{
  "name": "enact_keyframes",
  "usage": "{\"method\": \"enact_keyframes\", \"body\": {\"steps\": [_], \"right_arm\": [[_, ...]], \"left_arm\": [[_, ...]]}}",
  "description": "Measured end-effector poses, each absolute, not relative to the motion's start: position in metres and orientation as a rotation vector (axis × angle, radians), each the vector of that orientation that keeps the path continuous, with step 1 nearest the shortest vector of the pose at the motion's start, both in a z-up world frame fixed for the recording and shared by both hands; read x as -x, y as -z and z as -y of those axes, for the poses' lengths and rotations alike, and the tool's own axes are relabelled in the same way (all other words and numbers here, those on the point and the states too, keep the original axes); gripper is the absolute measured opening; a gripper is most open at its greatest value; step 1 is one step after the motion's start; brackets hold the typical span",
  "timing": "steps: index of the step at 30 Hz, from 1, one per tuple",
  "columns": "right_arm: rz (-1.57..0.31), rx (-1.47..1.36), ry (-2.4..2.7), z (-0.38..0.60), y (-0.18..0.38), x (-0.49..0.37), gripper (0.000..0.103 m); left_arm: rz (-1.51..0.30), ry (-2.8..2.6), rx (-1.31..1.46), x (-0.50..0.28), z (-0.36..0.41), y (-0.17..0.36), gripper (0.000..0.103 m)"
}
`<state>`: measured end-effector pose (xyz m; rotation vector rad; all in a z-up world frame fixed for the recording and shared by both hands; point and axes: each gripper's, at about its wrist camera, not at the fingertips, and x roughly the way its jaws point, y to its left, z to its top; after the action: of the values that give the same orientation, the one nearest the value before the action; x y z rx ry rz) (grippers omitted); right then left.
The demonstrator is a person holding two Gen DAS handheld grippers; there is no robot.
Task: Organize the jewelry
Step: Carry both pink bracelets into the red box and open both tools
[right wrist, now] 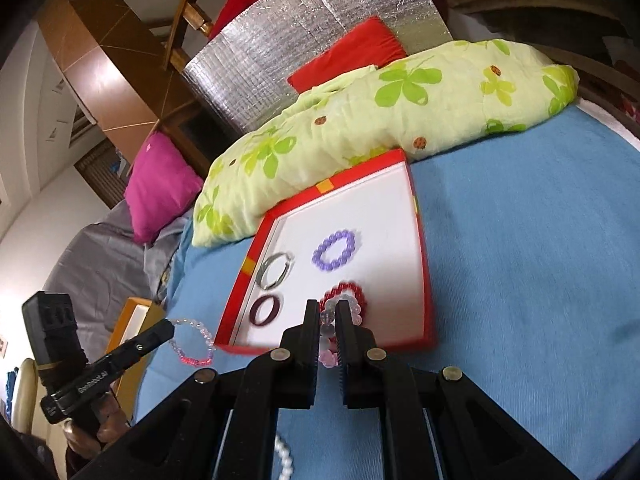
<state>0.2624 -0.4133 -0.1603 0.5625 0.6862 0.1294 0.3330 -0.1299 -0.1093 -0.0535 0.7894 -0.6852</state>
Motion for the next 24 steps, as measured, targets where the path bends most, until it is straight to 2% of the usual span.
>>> {"method": "enact_keyframes", "body": {"steps": [17, 24], "right_arm": [[-0.758, -0.578, -0.081, 0.437, 0.172, -0.409, 0.009], [-0.766, -0.740, -0.116, 0.438, 0.202, -0.452, 0.009]], "left_arm": [[-0.857, 0.607, -0.100, -0.476, 0.209, 0.123, 0.008], [-0.875, 0.575, -0.114, -0.515, 0.228, 0.140, 0.008]]}}
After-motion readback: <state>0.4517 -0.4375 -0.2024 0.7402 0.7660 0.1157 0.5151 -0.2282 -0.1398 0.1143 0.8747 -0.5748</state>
